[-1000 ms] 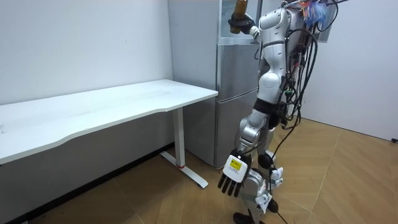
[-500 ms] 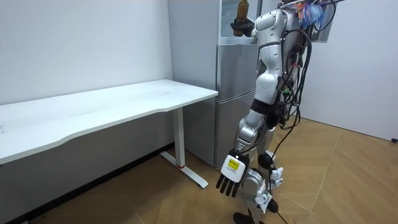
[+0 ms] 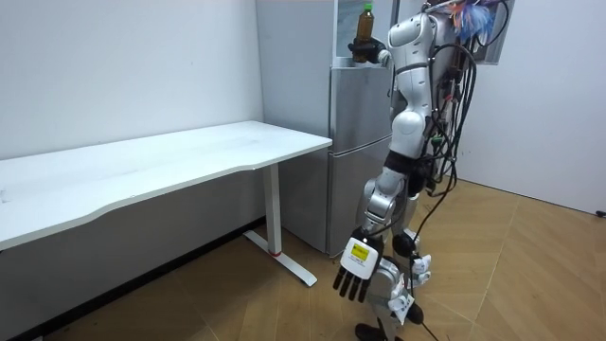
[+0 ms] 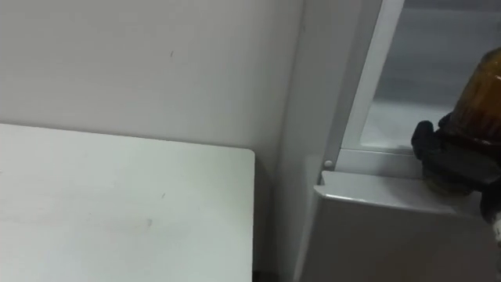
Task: Put the bottle in the upper fridge
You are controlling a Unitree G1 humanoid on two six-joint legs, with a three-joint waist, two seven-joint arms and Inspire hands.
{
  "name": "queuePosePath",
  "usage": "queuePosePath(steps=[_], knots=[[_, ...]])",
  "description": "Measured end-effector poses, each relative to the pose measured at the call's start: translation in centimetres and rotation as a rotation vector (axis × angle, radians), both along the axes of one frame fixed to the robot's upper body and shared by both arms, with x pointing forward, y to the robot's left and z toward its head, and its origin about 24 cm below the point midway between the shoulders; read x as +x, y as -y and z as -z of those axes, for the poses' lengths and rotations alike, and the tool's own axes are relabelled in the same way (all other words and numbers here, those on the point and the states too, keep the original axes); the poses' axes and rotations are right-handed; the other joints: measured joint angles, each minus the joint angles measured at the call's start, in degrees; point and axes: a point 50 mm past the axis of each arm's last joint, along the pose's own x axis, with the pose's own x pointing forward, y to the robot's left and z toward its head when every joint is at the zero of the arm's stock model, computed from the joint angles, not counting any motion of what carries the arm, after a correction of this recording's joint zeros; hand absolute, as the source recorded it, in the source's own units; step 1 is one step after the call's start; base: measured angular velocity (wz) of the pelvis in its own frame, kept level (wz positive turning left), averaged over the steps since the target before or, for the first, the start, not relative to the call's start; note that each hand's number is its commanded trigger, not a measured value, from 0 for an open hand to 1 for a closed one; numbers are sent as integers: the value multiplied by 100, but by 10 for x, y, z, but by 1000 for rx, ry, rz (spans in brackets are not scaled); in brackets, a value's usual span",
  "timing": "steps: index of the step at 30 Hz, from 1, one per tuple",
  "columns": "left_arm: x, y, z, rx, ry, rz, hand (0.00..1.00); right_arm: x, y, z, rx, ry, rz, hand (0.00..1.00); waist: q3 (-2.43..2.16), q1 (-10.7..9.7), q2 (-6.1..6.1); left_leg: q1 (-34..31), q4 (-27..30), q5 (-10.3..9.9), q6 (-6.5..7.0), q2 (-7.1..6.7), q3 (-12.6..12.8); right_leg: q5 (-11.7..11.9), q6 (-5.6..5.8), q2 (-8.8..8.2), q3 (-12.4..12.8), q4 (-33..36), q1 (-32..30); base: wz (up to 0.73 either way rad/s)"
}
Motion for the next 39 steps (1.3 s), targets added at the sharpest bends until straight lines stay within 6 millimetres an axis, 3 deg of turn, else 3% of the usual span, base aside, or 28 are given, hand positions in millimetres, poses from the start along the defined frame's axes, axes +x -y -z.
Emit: queuePosePath(steps=[8, 12, 16, 27, 32, 39], knots=[[1, -1, 0, 3, 1, -3, 0, 5, 5, -6, 1, -1, 29, 100, -1, -3, -4, -33, 1, -1, 1, -8, -25, 0, 0, -17, -91, 10, -22, 1], [-1, -3, -1, 12, 0, -23, 0, 11, 15, -28, -18, 15, 48, 100, 1, -11, -14, -6, 11, 0, 1, -17, -46, -1, 1, -31, -249, 79, -16, 1], [0, -3, -1, 13, 0, -23, 0, 18, 21, -45, 17, 57, 69, 100, 5, -4, -58, -7, 36, 0, 1, -5, -51, -1, 1, -34, -254, 75, -5, 0], [-9, -3, -1, 15, -34, -34, 0, 25, 22, -54, 104, 82, 55, 100, -5, 49, -65, -62, 80, -1, 2, -6, -149, -1, 1, -39, -318, 77, -16, 1], [-9, -4, -2, 17, -37, -36, 0, 29, 28, -49, 175, 64, 47, 100, -23, 111, -86, -96, 106, -1, 2, -7, -196, -1, 1, -47, -380, 74, -16, 5], [-7, -7, -4, 25, -48, -51, 0, 46, 30, -24, 201, -95, 51, 100, -58, 163, -125, -160, 145, -1, 2, -24, -299, -1, 1, -70, -536, 77, -33, 5]])
